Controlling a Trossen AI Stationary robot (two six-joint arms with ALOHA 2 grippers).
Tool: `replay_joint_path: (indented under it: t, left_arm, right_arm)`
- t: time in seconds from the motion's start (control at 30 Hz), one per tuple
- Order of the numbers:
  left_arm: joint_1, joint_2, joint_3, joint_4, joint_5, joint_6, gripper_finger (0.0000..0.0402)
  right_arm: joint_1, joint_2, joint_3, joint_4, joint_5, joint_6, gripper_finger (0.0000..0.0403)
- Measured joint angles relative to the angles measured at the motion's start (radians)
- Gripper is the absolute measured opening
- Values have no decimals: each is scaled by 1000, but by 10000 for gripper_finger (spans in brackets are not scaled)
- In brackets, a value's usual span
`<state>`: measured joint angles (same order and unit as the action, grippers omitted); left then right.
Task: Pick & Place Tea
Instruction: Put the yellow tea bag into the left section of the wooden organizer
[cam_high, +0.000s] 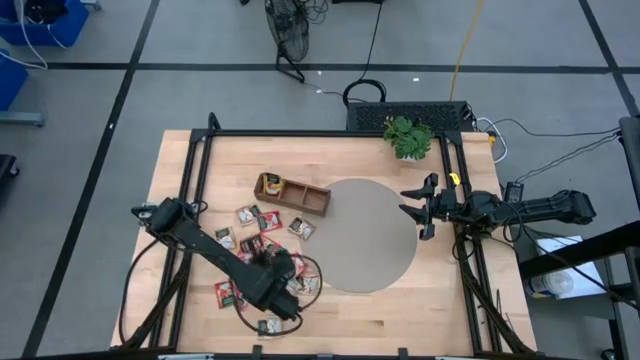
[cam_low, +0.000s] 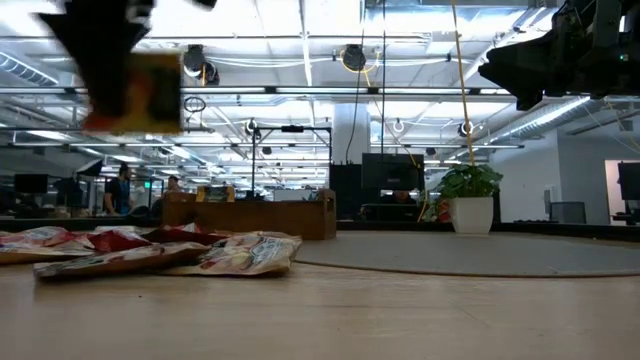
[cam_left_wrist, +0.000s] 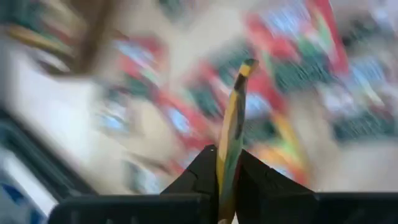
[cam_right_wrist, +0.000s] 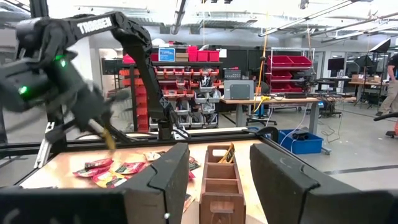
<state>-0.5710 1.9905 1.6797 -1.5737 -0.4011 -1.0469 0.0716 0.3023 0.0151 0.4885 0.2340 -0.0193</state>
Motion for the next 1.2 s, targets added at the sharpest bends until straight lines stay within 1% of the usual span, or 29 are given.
replay_joint_path:
  t: [0.1,0.2,0.27,0.3,0.37,0.4,0.47,0.5,0.53,0.57,0.6,0.67,0.73,0.77,0.8,0.87,0.93,1.03,1.13,1.2]
  left_arm:
    - [19,-92,-66,42,-231,37,14]
    - [76,-209,-175,24,-352,34,12]
    - [121,-321,-290,38,-423,22,21]
    - [151,-380,-353,70,-461,26,27]
    - [221,-507,-494,175,-513,78,32]
    - [265,-570,-570,259,-524,132,30]
    - [363,-682,-707,500,-529,313,19]
    - [412,-741,-774,635,-511,426,13]
    - [462,-797,-844,782,-462,551,11]
    - [517,-846,-907,935,-387,692,11]
    - [572,-889,-967,1104,-287,825,14]
    - [679,-956,-1074,1405,-66,1023,23]
    - [778,-1000,-1147,1604,101,1130,26]
    - [826,-1017,-1170,1662,170,1152,24]
    - [875,-1032,-1187,1686,233,1164,20]
    - [963,-1050,-1209,1676,337,1158,11]
    - [1028,-1049,-1239,1670,410,1133,11]
    - [1087,-1030,-1286,1689,481,1101,21]
    - [1104,-995,-1332,1746,535,1077,24]
    - [1102,-964,-1348,1786,549,1070,17]
  right_arm:
    - [0,0,0,0,0,0,155]
    - [0,0,0,0,0,0,155]
    - [0,0,0,0,0,0,155]
    - [0,0,0,0,0,0,155]
    - [0,2,0,2,0,0,155]
    - [0,1,0,2,0,0,155]
    - [0,2,0,0,0,0,155]
    - [0,2,0,0,0,0,155]
    - [0,2,0,0,0,0,155]
    - [0,2,0,0,0,0,155]
    - [0,2,0,0,0,0,155]
    - [0,2,0,0,0,0,155]
    - [0,2,0,-1,0,0,155]
    - [0,2,0,-1,0,0,155]
    - [0,2,0,-1,0,0,155]
    - [0,2,0,-1,0,0,155]
    - [0,2,0,-1,0,0,155]
    - [0,2,0,-1,0,0,155]
    - [0,2,0,0,0,0,155]
    - [0,2,0,0,0,0,155]
